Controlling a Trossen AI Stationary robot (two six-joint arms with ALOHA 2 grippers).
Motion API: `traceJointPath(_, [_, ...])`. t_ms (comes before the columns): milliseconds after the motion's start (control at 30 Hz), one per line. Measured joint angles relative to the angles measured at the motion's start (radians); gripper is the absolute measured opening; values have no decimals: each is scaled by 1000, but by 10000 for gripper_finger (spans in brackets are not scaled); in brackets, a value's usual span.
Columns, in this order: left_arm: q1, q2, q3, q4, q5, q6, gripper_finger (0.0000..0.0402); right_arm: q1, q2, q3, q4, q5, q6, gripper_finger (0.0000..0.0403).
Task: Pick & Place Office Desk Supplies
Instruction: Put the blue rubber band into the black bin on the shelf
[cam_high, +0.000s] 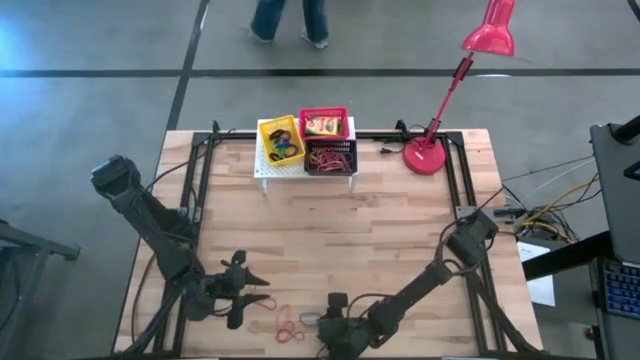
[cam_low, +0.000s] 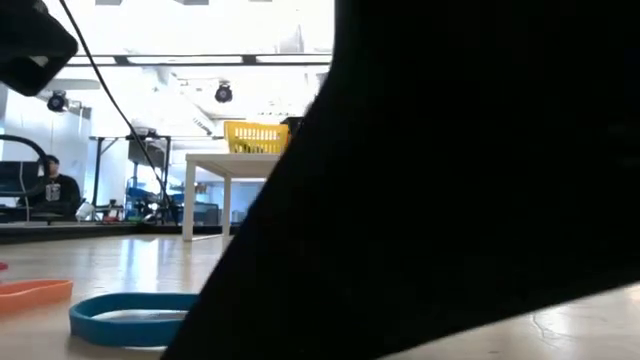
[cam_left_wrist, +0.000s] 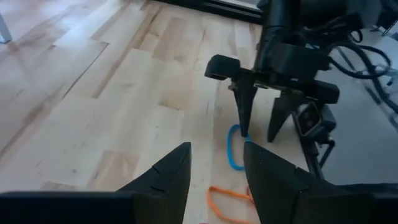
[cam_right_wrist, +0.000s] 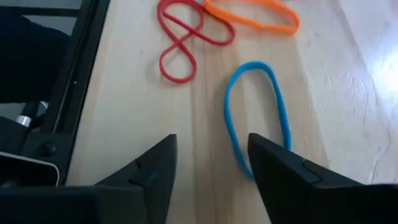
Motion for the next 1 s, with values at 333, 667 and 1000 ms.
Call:
traceJointPath(333, [-19,0,0,-1,-24,-3,153,-3,-1,-26,5,6,39,32])
traceJointPath(667, [7,0,0,-29,-105,125,153,-35,-82,-34,-26,144,-75,8])
traceJointPath(1000, [134,0,-13,-125,-179,186,152,-171,-259,-81,-98,58,-260,8])
